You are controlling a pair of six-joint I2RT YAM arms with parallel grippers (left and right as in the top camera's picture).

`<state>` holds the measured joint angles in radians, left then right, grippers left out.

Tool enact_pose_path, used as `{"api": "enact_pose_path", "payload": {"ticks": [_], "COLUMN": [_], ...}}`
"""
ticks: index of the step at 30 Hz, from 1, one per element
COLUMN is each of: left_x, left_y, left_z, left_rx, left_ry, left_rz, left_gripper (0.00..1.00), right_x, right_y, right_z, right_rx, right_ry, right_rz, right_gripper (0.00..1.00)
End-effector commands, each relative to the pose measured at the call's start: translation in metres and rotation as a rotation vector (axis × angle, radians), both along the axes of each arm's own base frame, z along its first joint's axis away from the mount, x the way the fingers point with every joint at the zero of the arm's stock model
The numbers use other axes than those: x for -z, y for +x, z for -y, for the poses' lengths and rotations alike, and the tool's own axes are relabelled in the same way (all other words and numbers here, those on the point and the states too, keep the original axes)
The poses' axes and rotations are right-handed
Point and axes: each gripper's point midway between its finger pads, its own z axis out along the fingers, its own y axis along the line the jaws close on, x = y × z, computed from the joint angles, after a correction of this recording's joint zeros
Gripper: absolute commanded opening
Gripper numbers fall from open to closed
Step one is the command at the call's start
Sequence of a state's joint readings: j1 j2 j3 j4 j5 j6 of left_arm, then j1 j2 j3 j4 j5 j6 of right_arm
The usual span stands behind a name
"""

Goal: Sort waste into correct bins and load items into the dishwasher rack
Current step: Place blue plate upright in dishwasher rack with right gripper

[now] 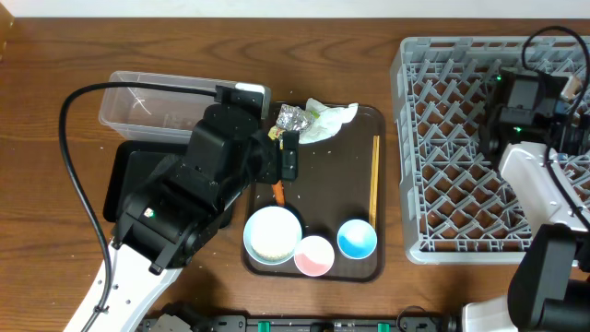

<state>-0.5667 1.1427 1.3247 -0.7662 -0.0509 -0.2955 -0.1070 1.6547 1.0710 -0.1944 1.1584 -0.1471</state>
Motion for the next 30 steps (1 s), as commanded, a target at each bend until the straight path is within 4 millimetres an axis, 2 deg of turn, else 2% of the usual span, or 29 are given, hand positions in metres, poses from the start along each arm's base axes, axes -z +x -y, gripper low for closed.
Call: {"api": "enact_pose_path", "payload": {"ticks": [1,7,10,14,17,21,23,26,28,30], "left_x": [-0.005,0.000,0.000,0.001,0.000,0.002,0.007,0.026,0.043,0.066], "left_y": [-0.003,-0.007,-0.007,-0.010,-0.011,-0.014,-0.018,-0.033,-0.046,-0.064], "left_z": [-0.001,-0.004,-0.004,-0.006,-0.006,-0.008,-0.009,-0.003,0.003,0.012], "left_rx": [-0.001,-0.001,-0.001,0.003,0.040,0.044,0.049,0.122,0.185,0.245], "left_ry": [-0.011,0.005,0.005,0.015,0.054,0.064,0.076,0.094,0.101,0.110], "left_rz": [-0.002,-0.026,-0.025,-0.031,-0.008,-0.019,-0.044,-0.142,-0.240,-0.373], "left_gripper": [0.98,0.98,0.98,0.98,0.98,0.98,0.98,0.98,0.99,0.96], "right_x": [-0.020,-0.049,-0.068,-0.081,-0.075,-0.041,-0.025,-0.006,-0.006,-0.010], "right_y": [0.015,0.038,0.040,0.035,0.023,-0.009,-0.020,-0.032,-0.032,-0.026], "right_z": [-0.022,-0.076,-0.104,-0.156,-0.212,-0.288,-0.299,-0.303,-0.302,-0.301], "right_rx": [-0.103,-0.407,-0.526,-0.707,-0.863,-0.983,-0.973,-0.927,-0.923,-0.936], "right_ry": [0.043,0.240,0.332,0.528,0.794,1.202,1.256,1.283,1.283,1.273], "right_rz": [0.078,0.222,0.313,0.392,0.390,0.222,0.137,0.048,0.048,0.078], "right_gripper": [0.99,0.99,0.99,0.99,0.96,0.91,0.91,0.91,0.91,0.91]}}
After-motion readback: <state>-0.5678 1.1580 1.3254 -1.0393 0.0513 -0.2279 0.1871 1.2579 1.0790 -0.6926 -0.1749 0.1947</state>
